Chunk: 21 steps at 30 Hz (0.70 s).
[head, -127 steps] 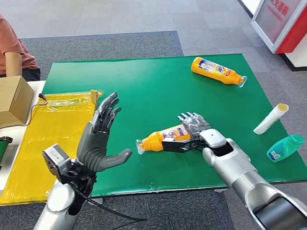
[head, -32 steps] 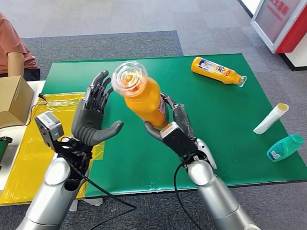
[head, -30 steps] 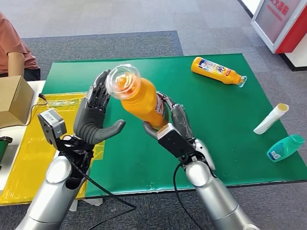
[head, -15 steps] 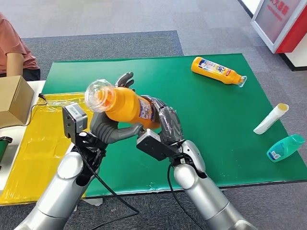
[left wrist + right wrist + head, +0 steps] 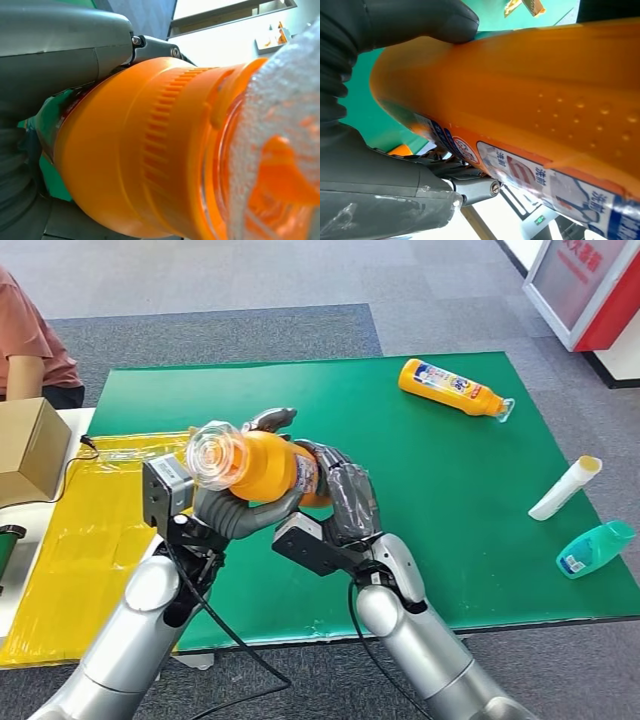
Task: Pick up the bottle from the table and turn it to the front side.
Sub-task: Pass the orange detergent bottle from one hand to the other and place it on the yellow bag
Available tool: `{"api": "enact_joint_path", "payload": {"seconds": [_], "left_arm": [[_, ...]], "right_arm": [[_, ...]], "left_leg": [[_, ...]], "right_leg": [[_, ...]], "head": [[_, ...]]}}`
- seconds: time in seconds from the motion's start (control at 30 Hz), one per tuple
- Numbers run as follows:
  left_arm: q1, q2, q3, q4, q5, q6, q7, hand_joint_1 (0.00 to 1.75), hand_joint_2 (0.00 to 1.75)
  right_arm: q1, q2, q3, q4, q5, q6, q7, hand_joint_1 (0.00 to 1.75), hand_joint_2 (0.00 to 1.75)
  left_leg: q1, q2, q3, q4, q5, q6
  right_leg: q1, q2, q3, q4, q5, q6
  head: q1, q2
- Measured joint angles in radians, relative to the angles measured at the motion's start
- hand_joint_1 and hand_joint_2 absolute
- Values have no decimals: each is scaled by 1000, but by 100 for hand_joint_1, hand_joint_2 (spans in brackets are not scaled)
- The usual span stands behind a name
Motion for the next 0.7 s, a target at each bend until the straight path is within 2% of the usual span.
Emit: {"api": "enact_joint_path", "payload": {"seconds": [0.53, 0.57, 0.63, 0.67, 0.7], "left_arm": [[20, 1, 15, 1, 3, 15, -12, 175, 175], [23, 0, 16, 1, 5, 19, -15, 175, 175], [32, 0, 19, 1, 12, 32, -25, 175, 175], [39, 0, 20, 0, 15, 42, -30, 175, 175], [47, -1, 21, -1, 17, 55, -38, 175, 175]], "right_arm": [[0, 8, 1, 17, -17, 1, 5, 175, 175], [0, 8, 0, 19, -24, 2, 6, 165, 175], [-1, 8, -1, 23, -49, 14, 6, 98, 175], [-1, 8, -3, 26, -71, 29, 6, 55, 175], [-1, 9, -6, 29, -104, 51, 5, 20, 175]], "left_leg": [[0, 0, 0, 0, 0, 0], [0, 0, 0, 0, 0, 0], [0, 0, 0, 0, 0, 0], [0, 0, 0, 0, 0, 0], [0, 0, 0, 0, 0, 0]], "right_leg": [[0, 0, 0, 0, 0, 0], [0, 0, 0, 0, 0, 0], [0, 0, 0, 0, 0, 0], [0, 0, 0, 0, 0, 0], [0, 0, 0, 0, 0, 0]], "head": [[0, 0], [0, 0], [0, 0], [0, 0], [0, 0]]}}
